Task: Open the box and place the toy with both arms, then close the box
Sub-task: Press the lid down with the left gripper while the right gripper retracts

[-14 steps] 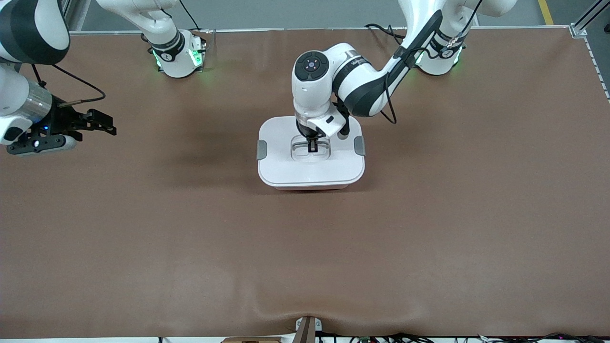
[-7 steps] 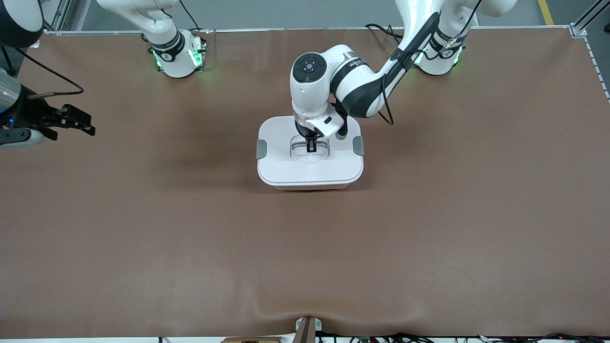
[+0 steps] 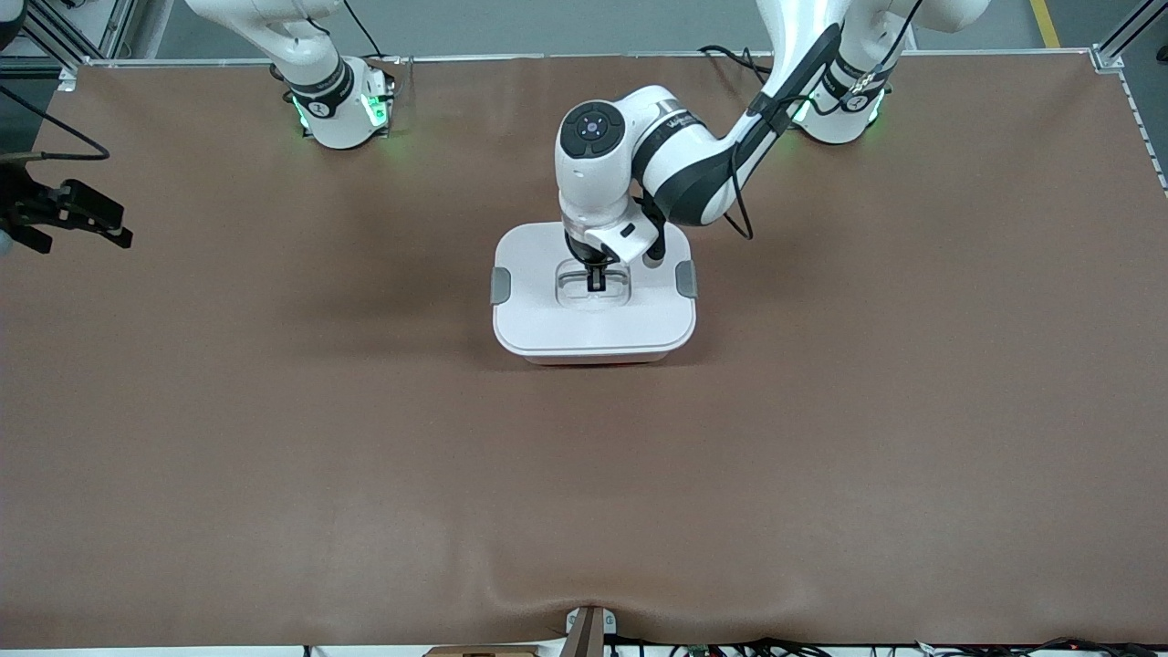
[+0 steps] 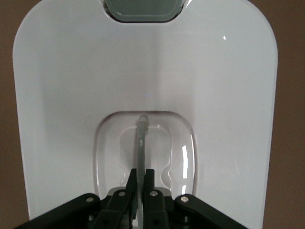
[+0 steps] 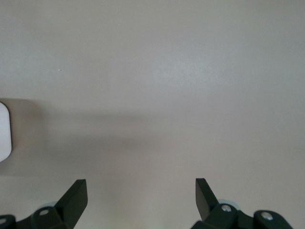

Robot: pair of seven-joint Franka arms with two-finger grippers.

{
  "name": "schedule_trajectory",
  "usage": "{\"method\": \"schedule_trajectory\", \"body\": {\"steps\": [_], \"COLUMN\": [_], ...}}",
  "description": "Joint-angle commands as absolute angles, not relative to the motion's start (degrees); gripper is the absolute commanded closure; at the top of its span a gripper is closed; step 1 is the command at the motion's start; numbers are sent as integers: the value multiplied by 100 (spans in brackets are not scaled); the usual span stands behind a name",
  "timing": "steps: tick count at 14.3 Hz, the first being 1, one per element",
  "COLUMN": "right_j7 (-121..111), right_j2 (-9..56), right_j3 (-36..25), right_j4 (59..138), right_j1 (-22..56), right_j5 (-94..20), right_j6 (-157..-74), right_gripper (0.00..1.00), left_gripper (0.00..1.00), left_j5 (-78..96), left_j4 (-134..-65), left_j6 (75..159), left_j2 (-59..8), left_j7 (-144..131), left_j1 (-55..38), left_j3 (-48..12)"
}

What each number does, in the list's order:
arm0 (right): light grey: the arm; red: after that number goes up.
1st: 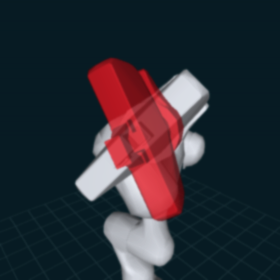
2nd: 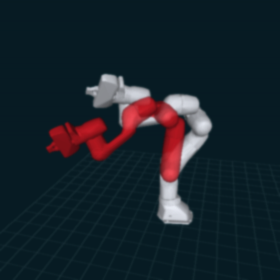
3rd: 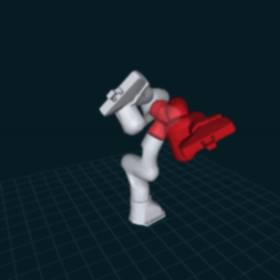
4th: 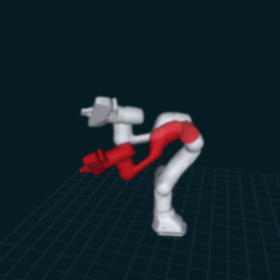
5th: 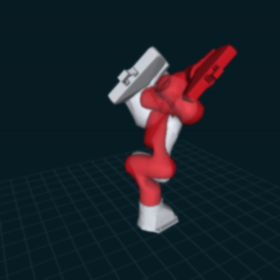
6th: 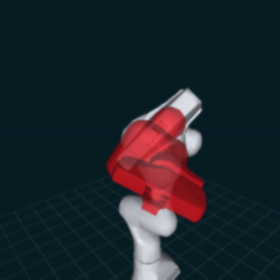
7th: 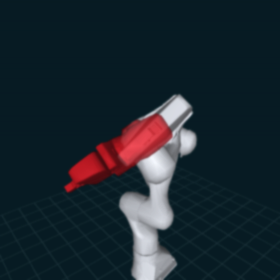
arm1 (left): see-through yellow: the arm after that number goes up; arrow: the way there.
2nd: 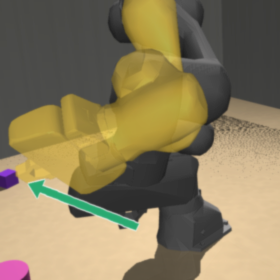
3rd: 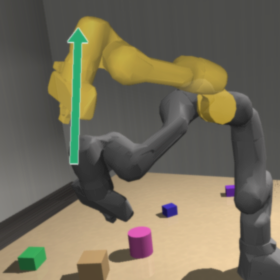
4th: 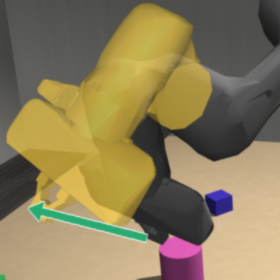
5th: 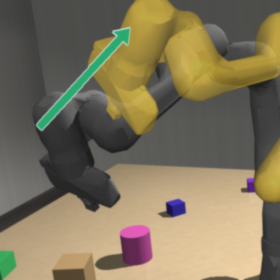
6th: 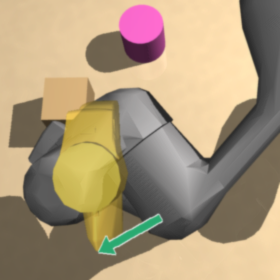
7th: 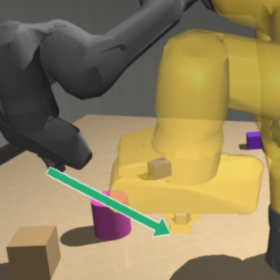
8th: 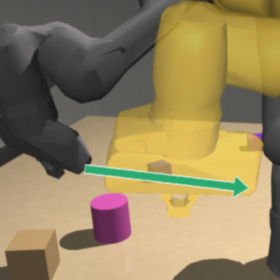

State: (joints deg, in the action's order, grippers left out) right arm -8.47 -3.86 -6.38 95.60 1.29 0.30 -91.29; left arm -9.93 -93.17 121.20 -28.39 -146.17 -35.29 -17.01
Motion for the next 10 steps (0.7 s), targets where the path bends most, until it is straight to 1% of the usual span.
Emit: {"method": "schedule_trajectory", "body": {"steps": [1,2,3,4,5,8,10], "right_j7": [-547,-267,-142,-141,-158,-158,-176], "right_j2": [-281,-281,-281,-281,-281,-281,-281], "right_j3": [-562,-562,-562,-562,-571,-571,-641], "right_j4": [9273,9272,9272,9264,9238,9132,9053], "right_j1": [18,-9,-9,-17,-44,-61,-175], "right_j5": [18,18,9,9,9,9,0], "right_j6": [-8860,-8711,-8658,-8657,-8657,-8648,-8648], "right_gripper": [0,0,0,0,0,0,0], "left_gripper": [58,40,25,7,0,0,0], "left_j5": [-1107,-1099,-1064,-1055,-1098,-1108,-1107], "left_j4": [-9281,-9264,-9229,-9211,-9202,-9158,-9088], "left_j6": [12129,12120,12111,12103,12094,12033,11788], "left_j2": [-2900,-2892,-2883,-2865,-2857,-2734,-2620], "left_j7": [-14730,-14730,-14730,-14722,-14704,-14660,-14599], "left_j1": [-3586,-3569,-3568,-3594,-3586,-3507,-3481], "left_j3": [-1696,-1696,-1696,-1696,-1696,-1696,-1661]}}
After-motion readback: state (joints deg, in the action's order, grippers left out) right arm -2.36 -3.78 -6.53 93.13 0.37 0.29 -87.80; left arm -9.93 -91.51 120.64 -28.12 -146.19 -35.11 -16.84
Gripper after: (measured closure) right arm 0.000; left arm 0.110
